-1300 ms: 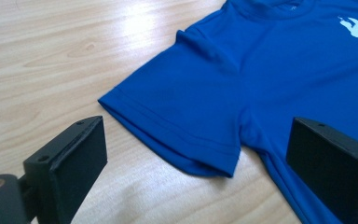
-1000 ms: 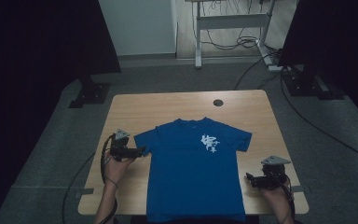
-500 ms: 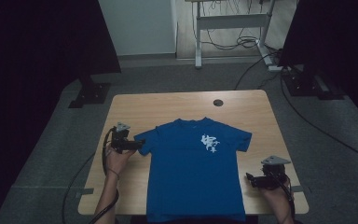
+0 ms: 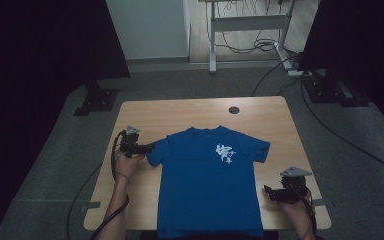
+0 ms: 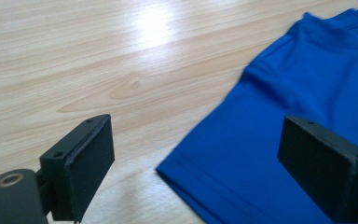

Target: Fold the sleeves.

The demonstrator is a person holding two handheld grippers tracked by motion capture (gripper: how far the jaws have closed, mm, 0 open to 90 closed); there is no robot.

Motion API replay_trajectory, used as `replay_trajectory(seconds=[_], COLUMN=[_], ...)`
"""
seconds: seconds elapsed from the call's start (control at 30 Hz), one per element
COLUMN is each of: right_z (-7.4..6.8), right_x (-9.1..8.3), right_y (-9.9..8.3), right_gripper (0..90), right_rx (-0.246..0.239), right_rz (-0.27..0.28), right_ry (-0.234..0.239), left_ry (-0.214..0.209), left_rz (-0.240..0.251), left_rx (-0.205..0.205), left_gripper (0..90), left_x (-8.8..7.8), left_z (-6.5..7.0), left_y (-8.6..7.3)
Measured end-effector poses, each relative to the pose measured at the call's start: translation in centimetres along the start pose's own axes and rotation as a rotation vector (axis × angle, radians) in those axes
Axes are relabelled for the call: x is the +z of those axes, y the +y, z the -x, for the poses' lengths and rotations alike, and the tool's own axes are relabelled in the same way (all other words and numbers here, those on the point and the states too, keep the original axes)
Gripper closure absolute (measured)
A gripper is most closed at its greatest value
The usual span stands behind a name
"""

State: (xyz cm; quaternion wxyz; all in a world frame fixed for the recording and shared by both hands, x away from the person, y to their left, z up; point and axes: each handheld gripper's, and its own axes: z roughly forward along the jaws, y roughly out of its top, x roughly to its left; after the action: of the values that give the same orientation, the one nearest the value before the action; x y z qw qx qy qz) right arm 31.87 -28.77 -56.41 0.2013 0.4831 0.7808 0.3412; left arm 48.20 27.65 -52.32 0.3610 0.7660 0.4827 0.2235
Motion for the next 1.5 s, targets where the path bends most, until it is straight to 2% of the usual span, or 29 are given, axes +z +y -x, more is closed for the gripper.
replay_trajectory(seconds=[0.27,0.33,0.4,0.47,0.57,0.83,0.93,1.1,1.23,1.27,1.3,1.37,1.5], right_z=[0.0,0.0,0.0,0.0,0.0,0.0,0.0,0.0,0.0,0.0,0.0,0.0,0.0], right_x=[0.0,0.0,0.0,0.0,0.0,0.0,0.0,0.0,0.0,0.0,0.0,0.0,0.0], right_y=[0.0,0.0,0.0,0.0,0.0,0.0,0.0,0.0,0.0,0.0,0.0,0.0,0.0], right_gripper=[3.0,2.9,2.9,2.9,2.9,2.9,2.9,2.9,2.9,2.9,2.9,2.9,2.9], right_rx=[-0.001,-0.002,-0.001,-0.001,-0.001,-0.001,-0.002,-0.002,-0.002,-0.001,-0.002,-0.001,-0.001], right_rz=[0.000,0.000,0.000,0.000,0.000,0.000,0.000,0.000,0.000,0.000,0.000,0.000,0.000], right_ry=[0.000,0.000,0.000,0.000,0.000,-0.001,-0.001,0.000,0.000,0.000,0.000,0.000,0.000], left_ry=[0.007,0.035,0.036,0.033,0.044,0.050,0.021,0.008,-0.010,-0.017,-0.019,-0.022,-0.010], left_rz=[-0.001,-0.008,-0.012,-0.017,-0.034,-0.031,-0.007,0.005,0.009,0.009,0.010,0.010,0.010], left_rx=[-0.027,-0.024,-0.033,-0.035,-0.011,-0.018,0.004,0.003,0.008,0.007,0.004,-0.014,-0.021], left_gripper=[19.1,20.8,21.7,21.7,21.0,20.8,36.1,56.0,75.9,75.9,82.0,85.2,86.4], left_x=[0.9,1.3,1.5,1.7,2.1,2.0,1.7,1.4,1.3,1.3,1.3,1.3,1.3], left_z=[-1.4,-1.7,-1.9,-1.9,-1.8,-1.7,-1.3,-0.7,-0.3,-0.3,-0.2,0.0,0.1], left_y=[-0.9,-1.3,-1.5,-1.6,-1.8,-1.9,-2.1,-2.3,-2.4,-2.4,-2.4,-2.5,-2.5])
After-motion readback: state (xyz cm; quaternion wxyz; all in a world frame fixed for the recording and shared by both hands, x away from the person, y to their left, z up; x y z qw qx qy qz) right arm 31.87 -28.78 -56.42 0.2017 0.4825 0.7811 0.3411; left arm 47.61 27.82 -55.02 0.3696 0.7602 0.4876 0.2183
